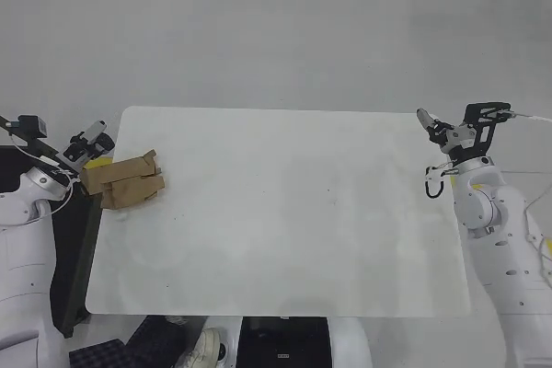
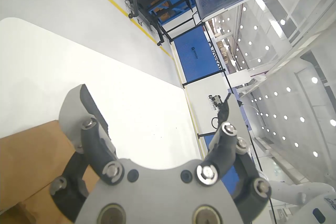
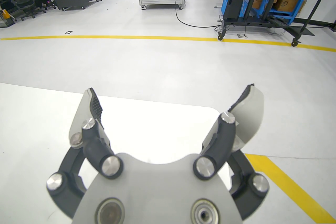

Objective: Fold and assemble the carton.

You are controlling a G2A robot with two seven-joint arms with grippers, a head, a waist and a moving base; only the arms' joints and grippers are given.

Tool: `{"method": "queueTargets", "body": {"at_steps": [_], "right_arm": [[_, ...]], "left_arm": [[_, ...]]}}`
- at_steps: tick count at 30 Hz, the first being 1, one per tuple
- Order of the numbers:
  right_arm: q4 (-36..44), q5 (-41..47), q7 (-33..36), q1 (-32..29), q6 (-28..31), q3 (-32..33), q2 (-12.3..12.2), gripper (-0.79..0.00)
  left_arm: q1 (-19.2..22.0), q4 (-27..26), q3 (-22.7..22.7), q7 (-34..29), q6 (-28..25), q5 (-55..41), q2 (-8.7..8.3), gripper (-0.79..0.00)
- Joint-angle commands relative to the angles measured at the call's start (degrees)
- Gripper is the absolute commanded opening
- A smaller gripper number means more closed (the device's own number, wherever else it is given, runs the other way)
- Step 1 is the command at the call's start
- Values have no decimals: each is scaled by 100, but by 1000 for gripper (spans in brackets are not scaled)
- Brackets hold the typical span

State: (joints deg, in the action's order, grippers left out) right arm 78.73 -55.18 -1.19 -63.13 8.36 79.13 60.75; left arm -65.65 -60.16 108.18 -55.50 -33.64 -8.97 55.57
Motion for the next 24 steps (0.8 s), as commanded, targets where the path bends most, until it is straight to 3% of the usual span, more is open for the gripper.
{"method": "queueTargets", "body": {"at_steps": [1,9,13,24], "right_arm": [[0,0,0,0,0,0,0,0],[0,0,0,0,0,0,0,0],[0,0,0,0,0,0,0,0],[0,0,0,0,0,0,0,0]], "left_arm": [[0,0,0,0,0,-1,0,0],[0,0,0,0,0,-1,0,0],[-105,83,16,107,381,-104,-12,0],[-335,847,746,300,292,-431,-210,0]]}}
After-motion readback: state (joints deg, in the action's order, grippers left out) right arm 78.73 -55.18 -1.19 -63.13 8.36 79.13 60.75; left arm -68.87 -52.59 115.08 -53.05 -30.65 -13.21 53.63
